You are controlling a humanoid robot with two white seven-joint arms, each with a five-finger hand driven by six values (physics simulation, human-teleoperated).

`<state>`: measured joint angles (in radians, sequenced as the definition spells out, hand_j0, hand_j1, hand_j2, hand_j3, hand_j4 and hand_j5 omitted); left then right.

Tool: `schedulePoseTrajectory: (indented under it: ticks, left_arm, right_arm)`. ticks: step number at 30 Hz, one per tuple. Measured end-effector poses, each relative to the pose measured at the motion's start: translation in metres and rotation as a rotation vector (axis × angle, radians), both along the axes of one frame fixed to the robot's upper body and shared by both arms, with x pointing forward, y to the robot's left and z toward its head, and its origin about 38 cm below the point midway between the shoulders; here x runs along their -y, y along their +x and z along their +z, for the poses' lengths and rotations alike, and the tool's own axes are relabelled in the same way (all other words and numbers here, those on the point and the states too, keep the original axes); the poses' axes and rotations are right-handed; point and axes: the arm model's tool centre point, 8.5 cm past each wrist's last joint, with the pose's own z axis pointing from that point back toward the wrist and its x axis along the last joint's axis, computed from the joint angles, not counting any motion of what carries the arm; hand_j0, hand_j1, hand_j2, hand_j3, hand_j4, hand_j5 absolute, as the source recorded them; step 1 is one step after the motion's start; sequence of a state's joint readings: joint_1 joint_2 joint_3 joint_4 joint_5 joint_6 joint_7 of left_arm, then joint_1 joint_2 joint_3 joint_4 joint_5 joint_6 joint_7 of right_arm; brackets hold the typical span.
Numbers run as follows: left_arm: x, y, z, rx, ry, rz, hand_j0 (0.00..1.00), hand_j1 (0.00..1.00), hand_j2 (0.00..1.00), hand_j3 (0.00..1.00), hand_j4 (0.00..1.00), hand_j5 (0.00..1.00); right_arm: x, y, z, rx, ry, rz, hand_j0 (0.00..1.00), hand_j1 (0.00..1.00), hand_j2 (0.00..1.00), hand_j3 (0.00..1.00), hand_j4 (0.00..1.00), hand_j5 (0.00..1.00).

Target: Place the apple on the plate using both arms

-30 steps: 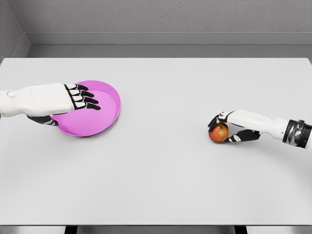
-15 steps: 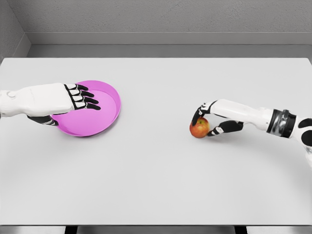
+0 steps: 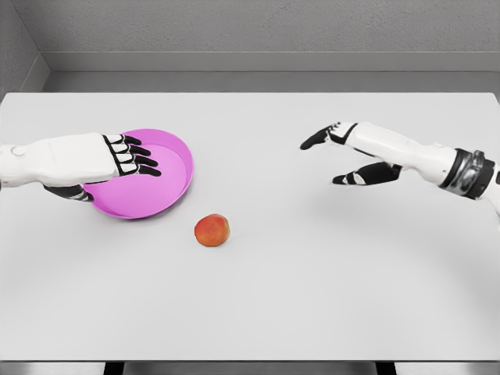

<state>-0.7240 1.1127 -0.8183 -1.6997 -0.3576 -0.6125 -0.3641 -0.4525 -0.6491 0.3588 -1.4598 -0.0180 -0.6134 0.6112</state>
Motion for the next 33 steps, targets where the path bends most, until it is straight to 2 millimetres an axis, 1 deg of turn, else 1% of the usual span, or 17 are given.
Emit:
schedulePoseTrajectory:
  ticks: [2,4,6,8,10,12,16,19,20,24,27,30,33]
  left_arm:
    - [0.000,0.000,0.000,0.000,-0.001,-0.001,1.00,1.00,1.00,1.00,1.00,1.00]
    - [0.008,0.001,-0.002,-0.003,-0.011,-0.016,1.00,1.00,1.00,1.00,1.00,1.00]
    - [0.028,0.002,-0.011,-0.028,-0.020,-0.056,1.00,1.00,1.00,1.00,1.00,1.00]
    - [0.049,0.000,-0.017,-0.042,-0.035,-0.107,1.00,1.00,1.00,1.00,1.00,1.00]
    - [0.064,-0.002,-0.020,-0.052,-0.050,-0.141,1.00,1.00,1.00,1.00,1.00,1.00]
    - [0.074,-0.003,-0.020,-0.055,-0.060,-0.165,1.00,1.00,1.00,1.00,1.00,1.00]
    - [0.083,-0.004,-0.022,-0.060,-0.068,-0.188,1.00,1.00,1.00,1.00,1.00,1.00]
    - [0.087,-0.003,-0.018,-0.050,-0.072,-0.197,1.00,1.00,1.00,1.00,1.00,1.00]
    - [0.091,-0.001,-0.014,-0.038,-0.075,-0.205,1.00,1.00,1.00,1.00,1.00,1.00]
    - [0.105,-0.001,-0.016,-0.039,-0.093,-0.232,1.00,1.00,1.00,1.00,1.00,1.00]
    - [0.117,-0.004,-0.024,-0.058,-0.093,-0.260,1.00,1.00,1.00,1.00,1.00,1.00]
    - [0.122,-0.006,-0.034,-0.070,-0.070,-0.273,1.00,1.00,1.00,1.00,1.00,1.00]
    - [0.122,-0.006,-0.040,-0.070,-0.044,-0.272,1.00,1.00,1.00,1.00,1.00,1.00]
  right_arm:
    - [0.012,0.002,0.003,0.006,0.000,-0.030,1.00,1.00,1.00,1.00,1.00,1.00]
    - [0.018,0.001,0.000,-0.003,-0.004,-0.048,1.00,1.00,1.00,1.00,1.00,1.00]
    - [0.022,0.001,-0.001,-0.005,-0.009,-0.058,1.00,1.00,1.00,1.00,1.00,1.00]
    - [0.024,0.004,0.003,0.007,-0.019,-0.064,1.00,1.00,1.00,1.00,1.00,1.00]
    - [0.026,0.004,0.001,0.006,-0.034,-0.072,1.00,1.00,1.00,1.00,1.00,1.00]
    - [0.029,0.005,-0.003,-0.002,-0.041,-0.083,1.00,1.00,1.00,1.00,1.00,1.00]
    - [0.041,0.008,-0.009,-0.023,-0.059,-0.116,1.00,1.00,1.00,1.00,1.00,1.00]
    - [0.048,0.007,-0.011,-0.032,-0.072,-0.129,1.00,1.00,1.00,1.00,1.00,1.00]
    - [0.050,0.007,-0.011,-0.033,-0.076,-0.132,1.00,1.00,1.00,1.00,1.00,1.00]
    - [0.055,0.006,-0.011,-0.036,-0.087,-0.139,1.00,1.00,1.00,1.00,1.00,1.00]
    - [0.056,0.006,-0.011,-0.036,-0.089,-0.141,1.00,1.00,1.00,1.00,1.00,1.00]
    - [0.056,0.006,-0.011,-0.036,-0.090,-0.141,1.00,1.00,1.00,1.00,1.00,1.00]
    - [0.056,0.005,-0.011,-0.038,-0.091,-0.141,1.00,1.00,1.00,1.00,1.00,1.00]
